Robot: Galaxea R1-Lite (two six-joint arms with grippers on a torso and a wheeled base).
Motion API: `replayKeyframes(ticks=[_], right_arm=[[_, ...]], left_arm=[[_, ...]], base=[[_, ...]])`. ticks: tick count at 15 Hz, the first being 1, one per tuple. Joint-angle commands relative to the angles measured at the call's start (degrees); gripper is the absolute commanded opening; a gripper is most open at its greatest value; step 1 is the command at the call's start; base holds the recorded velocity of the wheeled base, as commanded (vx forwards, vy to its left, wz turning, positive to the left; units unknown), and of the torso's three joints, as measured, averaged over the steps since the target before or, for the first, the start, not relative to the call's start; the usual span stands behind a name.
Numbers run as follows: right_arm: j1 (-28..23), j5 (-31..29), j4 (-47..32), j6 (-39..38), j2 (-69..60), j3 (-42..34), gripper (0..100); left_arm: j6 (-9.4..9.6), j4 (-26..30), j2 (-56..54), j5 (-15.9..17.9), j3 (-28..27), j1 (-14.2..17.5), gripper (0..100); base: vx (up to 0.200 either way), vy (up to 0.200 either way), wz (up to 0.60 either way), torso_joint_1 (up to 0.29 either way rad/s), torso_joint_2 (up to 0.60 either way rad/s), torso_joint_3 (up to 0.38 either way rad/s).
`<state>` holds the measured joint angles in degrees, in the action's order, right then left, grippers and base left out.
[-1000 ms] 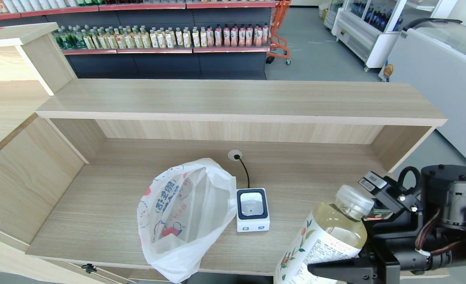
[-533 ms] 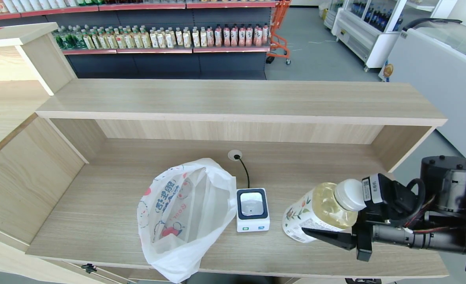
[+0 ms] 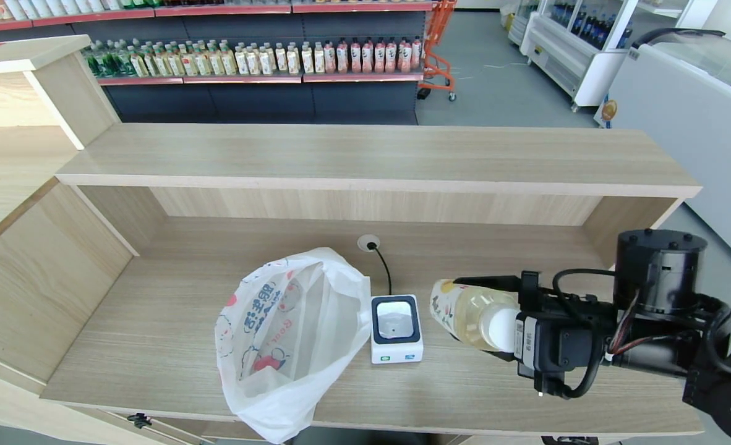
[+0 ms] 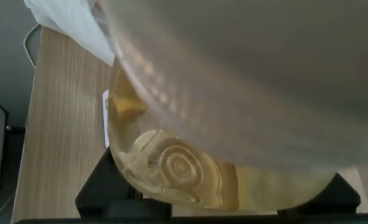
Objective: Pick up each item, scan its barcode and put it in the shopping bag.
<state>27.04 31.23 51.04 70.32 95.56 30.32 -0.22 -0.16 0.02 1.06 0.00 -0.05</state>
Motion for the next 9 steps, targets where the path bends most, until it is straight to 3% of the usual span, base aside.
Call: replayKeyframes(ticks=[1,9], right_arm=[[0.5,-0.9,0.1,2.8,0.4,-0.4,0],[0.6,-8.7,5.3,11.5,3.8,-0.9,0]], left_arm=[[0.04,0.0,0.0,0.0,0.0,0.0,100],[0.13,0.0,0.0,0.0,0.0,0.0,100]], base=[[0.000,0.000,0.00,0.000,0.00,0.000],[0.000,0.000,0.00,0.000,0.00,0.000]])
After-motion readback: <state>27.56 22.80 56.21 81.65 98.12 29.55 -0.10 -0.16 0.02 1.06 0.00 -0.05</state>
